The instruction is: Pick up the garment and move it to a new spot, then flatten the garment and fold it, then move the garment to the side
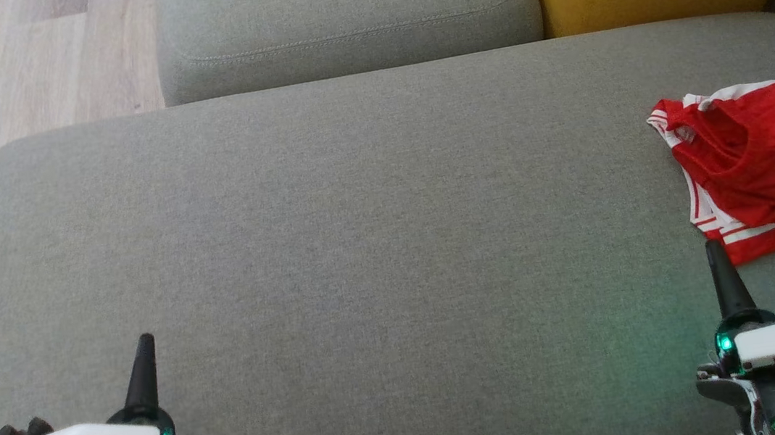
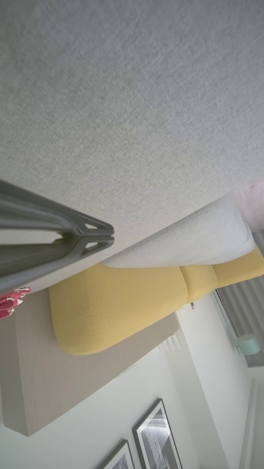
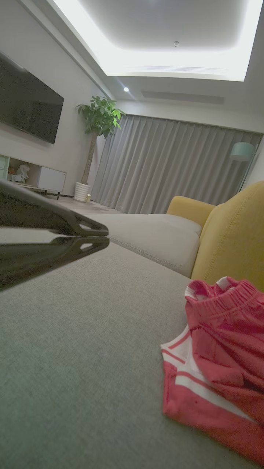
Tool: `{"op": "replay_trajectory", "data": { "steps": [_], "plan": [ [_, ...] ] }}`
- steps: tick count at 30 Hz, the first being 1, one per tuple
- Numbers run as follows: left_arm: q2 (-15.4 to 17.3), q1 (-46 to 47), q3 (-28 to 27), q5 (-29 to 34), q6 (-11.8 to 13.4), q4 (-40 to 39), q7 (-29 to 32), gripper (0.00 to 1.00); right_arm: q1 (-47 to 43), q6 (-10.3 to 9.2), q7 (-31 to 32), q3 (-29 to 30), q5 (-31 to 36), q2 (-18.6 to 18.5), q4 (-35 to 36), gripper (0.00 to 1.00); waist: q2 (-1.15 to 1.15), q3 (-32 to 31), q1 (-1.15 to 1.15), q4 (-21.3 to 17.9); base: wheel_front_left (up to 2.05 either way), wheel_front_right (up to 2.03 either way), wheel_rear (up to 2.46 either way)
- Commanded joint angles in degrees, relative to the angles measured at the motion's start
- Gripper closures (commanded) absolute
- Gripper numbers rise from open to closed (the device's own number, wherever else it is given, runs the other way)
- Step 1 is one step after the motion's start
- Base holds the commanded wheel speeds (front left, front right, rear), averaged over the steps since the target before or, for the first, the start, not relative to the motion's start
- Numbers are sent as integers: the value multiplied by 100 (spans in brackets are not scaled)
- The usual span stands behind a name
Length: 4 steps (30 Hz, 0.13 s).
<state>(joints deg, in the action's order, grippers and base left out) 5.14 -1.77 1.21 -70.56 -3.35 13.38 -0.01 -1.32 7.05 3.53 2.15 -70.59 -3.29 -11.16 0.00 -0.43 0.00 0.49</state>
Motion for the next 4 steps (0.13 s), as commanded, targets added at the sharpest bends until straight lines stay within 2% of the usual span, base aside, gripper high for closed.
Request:
{"op": "replay_trajectory", "data": {
  "steps": [1,4],
  "plan": [
    [22,360,-196,-186,-67,-139,36,100,358,34,25,-53,-201,-127,150,100,0,3,0,-2,0,0,0],
    [7,399,-238,-381,-99,-120,84,100,393,35,33,-29,-402,-127,110,100,0,8,0,-6,0,0,0]
  ]
}}
